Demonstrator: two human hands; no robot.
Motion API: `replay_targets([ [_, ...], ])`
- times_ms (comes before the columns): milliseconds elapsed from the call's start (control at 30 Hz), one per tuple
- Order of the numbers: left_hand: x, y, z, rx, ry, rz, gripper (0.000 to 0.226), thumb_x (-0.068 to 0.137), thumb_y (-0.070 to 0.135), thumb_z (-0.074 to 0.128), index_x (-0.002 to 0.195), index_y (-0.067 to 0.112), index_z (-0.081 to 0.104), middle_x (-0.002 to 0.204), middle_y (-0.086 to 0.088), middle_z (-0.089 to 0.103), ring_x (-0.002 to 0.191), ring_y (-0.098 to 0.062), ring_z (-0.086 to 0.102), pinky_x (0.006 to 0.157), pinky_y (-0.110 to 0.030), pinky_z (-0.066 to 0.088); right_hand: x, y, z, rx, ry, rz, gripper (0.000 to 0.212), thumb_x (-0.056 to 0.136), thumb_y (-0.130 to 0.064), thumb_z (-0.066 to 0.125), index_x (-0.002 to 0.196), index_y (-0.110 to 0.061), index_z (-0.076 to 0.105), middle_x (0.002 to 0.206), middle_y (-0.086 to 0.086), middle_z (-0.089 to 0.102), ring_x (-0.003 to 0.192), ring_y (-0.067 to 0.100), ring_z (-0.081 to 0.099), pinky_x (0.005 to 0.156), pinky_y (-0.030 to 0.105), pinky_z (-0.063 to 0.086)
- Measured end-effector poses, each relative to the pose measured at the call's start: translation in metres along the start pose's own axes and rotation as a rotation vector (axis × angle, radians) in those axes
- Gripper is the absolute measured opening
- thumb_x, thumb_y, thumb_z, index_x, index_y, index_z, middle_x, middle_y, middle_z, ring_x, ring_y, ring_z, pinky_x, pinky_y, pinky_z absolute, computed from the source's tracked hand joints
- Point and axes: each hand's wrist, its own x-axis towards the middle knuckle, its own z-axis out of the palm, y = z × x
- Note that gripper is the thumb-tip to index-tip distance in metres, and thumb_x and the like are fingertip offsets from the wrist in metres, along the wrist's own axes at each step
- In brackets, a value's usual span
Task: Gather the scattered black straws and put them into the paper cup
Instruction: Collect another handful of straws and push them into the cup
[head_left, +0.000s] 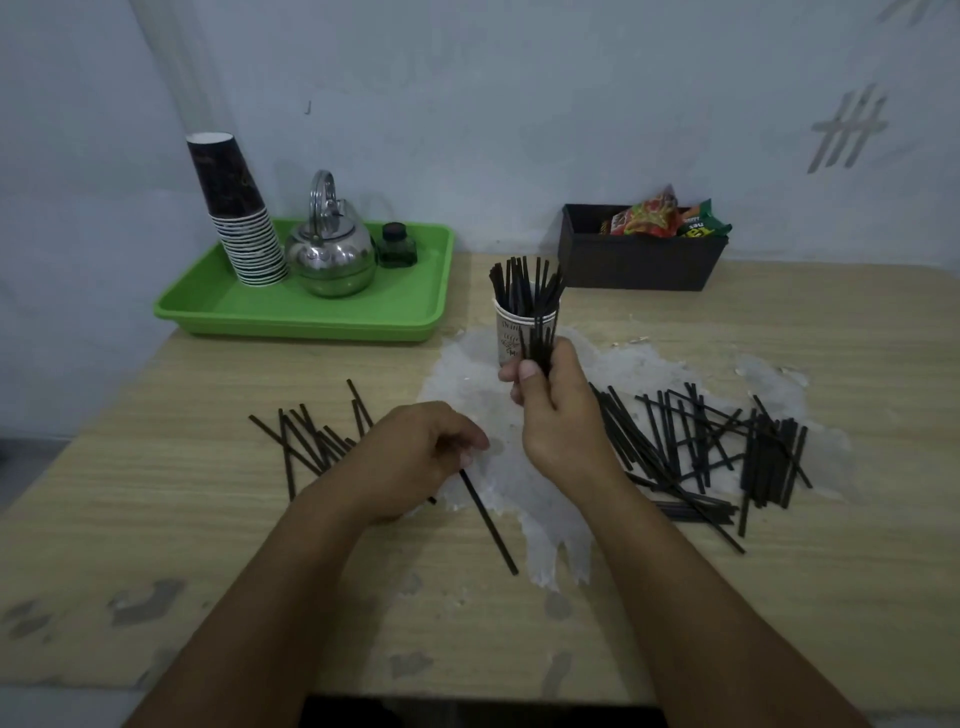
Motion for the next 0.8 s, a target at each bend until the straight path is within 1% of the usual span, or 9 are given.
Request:
replay_targets([
  [67,-0.004,-0.001,-0.001,0.026,-0.055,0.062,0.022,0.085,0.015,0.071,0.104,0.025,0.075,0.101,0.012,0.066,0.093,0.001,0.060,0.083,-0.012,0.046,0.000,0.004,0.001,0.040,0.032,0.037,0.007,0.103,-0.021,0.042,0.103,-0.023,0.049,0.089,-0.014,0.059,0.074,-0.002,0.051,0.073,0.021,0.047],
  [133,-0.006,-0.001,-0.002,0.077,-0.092,0.098,0.021,0.083,0.016,0.074,0.102,0.024,0.076,0.102,0.012,0.065,0.094,0.003,0.057,0.081,-0.002,0.039,0.001,0.009,0.003,0.046,0.054,0.127,0.010,0.102,-0.034,0.042,0.106,-0.029,0.050,0.091,-0.016,0.059,0.080,0.002,0.055,0.078,0.030,0.050],
  [233,-0.008,-0.001,-0.003,0.137,-0.088,0.123,0.015,0.081,0.018,0.076,0.095,0.025,0.078,0.102,0.011,0.064,0.096,0.001,0.053,0.081,0.000,0.034,0.005,0.012,0.004,0.074,0.127,0.196,0.020,0.099,-0.048,0.041,0.102,-0.035,0.056,0.084,-0.021,0.062,0.079,0.001,0.059,0.076,0.032,0.053],
  [333,-0.008,0.000,-0.003,0.188,-0.083,0.125,0.011,0.083,0.020,0.073,0.090,0.027,0.077,0.099,0.013,0.062,0.094,-0.002,0.051,0.083,-0.014,0.041,0.007,0.010,0.003,0.155,0.197,0.202,0.020,0.099,-0.048,0.041,0.091,-0.039,0.057,0.069,-0.024,0.058,0.066,-0.005,0.055,0.063,0.021,0.048],
  [400,-0.009,0.001,-0.001,0.250,-0.096,0.115,0.009,0.088,0.021,0.066,0.089,0.028,0.071,0.098,0.014,0.057,0.095,-0.006,0.047,0.085,-0.025,0.042,0.007,0.011,0.001,0.212,0.230,0.209,0.022,0.099,-0.045,0.042,0.086,-0.037,0.058,0.065,-0.019,0.053,0.062,0.001,0.053,0.061,0.023,0.047],
  [467,-0.009,0.001,0.002,0.293,-0.075,0.092,0.009,0.092,0.021,0.059,0.090,0.028,0.064,0.095,0.012,0.055,0.094,-0.010,0.045,0.086,-0.032,0.042,0.010,0.011,0.000,0.306,0.250,0.216,0.024,0.101,-0.038,0.043,0.087,-0.027,0.058,0.060,-0.015,0.049,0.057,0.004,0.048,0.058,0.027,0.045],
  [533,-0.010,0.000,0.005,0.231,0.052,0.032,0.009,0.095,0.021,0.053,0.089,0.027,0.058,0.088,0.011,0.055,0.085,-0.012,0.047,0.077,-0.035,0.042,0.013,0.010,-0.001,0.416,0.271,0.232,0.025,0.103,-0.034,0.043,0.087,-0.021,0.057,0.056,-0.014,0.046,0.051,0.004,0.044,0.052,0.026,0.041],
  [667,-0.006,0.003,0.001,-0.140,0.390,-0.174,0.012,0.096,0.022,0.053,0.086,0.027,0.056,0.075,0.008,0.060,0.061,-0.001,0.049,0.054,-0.026,0.037,0.016,0.007,0.000,0.634,0.256,0.283,0.029,0.101,-0.039,0.047,0.089,-0.016,0.060,0.055,-0.011,0.042,0.048,0.007,0.037,0.048,0.025,0.035],
  [800,-0.004,0.009,0.000,-0.369,0.497,-0.291,0.014,0.094,0.019,0.057,0.084,0.027,0.062,0.077,0.008,0.067,0.050,0.005,0.047,0.049,-0.017,0.034,0.014,0.001,0.015,0.598,0.069,0.304,0.029,0.093,-0.047,0.058,0.091,-0.019,0.060,0.054,-0.010,0.034,0.047,0.007,0.030,0.045,0.025,0.029],
])
